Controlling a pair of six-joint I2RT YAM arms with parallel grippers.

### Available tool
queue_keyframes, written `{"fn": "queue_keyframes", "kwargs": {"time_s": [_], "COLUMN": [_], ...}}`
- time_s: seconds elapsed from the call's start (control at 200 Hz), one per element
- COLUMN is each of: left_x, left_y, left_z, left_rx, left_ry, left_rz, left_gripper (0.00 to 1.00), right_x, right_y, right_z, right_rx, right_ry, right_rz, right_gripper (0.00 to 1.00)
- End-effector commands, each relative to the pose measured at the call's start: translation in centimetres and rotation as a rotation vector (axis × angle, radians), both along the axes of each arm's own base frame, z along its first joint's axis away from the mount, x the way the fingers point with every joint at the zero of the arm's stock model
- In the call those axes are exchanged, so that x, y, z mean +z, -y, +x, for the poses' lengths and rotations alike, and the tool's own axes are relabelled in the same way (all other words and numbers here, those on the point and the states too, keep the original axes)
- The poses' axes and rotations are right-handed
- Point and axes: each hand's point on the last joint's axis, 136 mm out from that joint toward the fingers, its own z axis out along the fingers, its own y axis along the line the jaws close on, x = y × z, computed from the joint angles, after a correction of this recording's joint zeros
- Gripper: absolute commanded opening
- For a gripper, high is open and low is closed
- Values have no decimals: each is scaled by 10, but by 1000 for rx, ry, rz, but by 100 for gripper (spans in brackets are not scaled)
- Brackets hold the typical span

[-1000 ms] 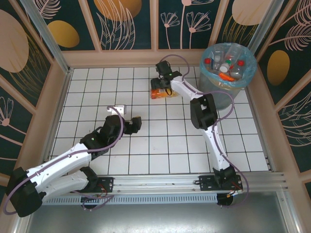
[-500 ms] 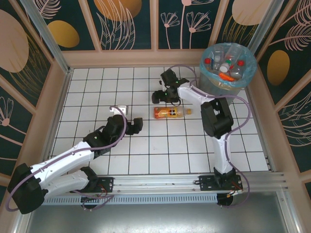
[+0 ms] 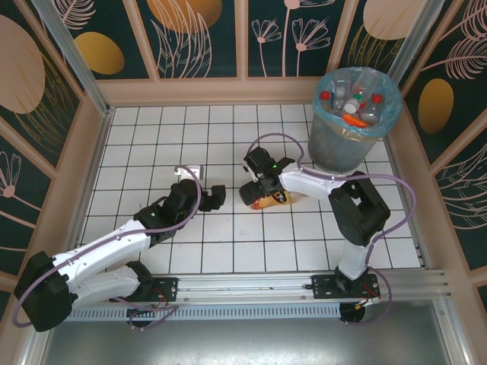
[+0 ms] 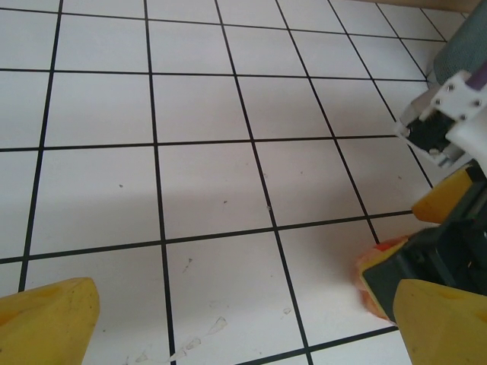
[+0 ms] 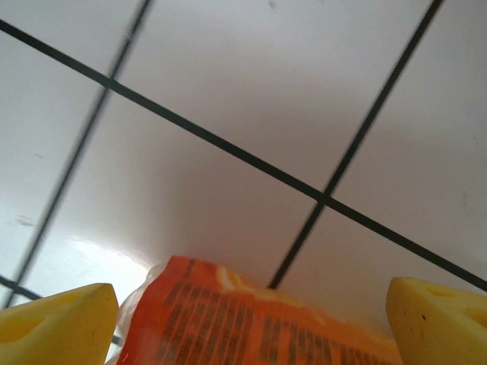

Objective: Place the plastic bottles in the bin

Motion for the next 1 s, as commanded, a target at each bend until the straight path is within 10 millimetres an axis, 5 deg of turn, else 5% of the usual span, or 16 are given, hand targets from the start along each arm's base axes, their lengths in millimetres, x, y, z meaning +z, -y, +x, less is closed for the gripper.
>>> {"fn": "queue_keyframes", "kwargs": {"time_s": [0.0,0.175,0.36,0.666,0.826,0.996], "left_x": [7,3,-2,5,2,3], "left_y": [7,7,7,12,15,17], "left_z": [3,0,0,6,7,8], "left_rx": [-11,-10,-11,-24,-35,-41], "left_ry": [16,5,-5,27,21,23], "left_rz": [-32,-51,-48,-29,-25,-23], "left_gripper": [99,99,99,99,99,99], "right_x": [3,3,23,53,47,36], "right_y": [7,13,-3,5,26,23], "right_z": [5,3,-5,-20,-13,-5], "right_rx": [51,78,161,387,450,508], "right_ry": [88,88,90,219,273,223], "right_rz": [-83,-127,-53,-110,-241,-247], "right_gripper": [92,92,92,93,93,92]}}
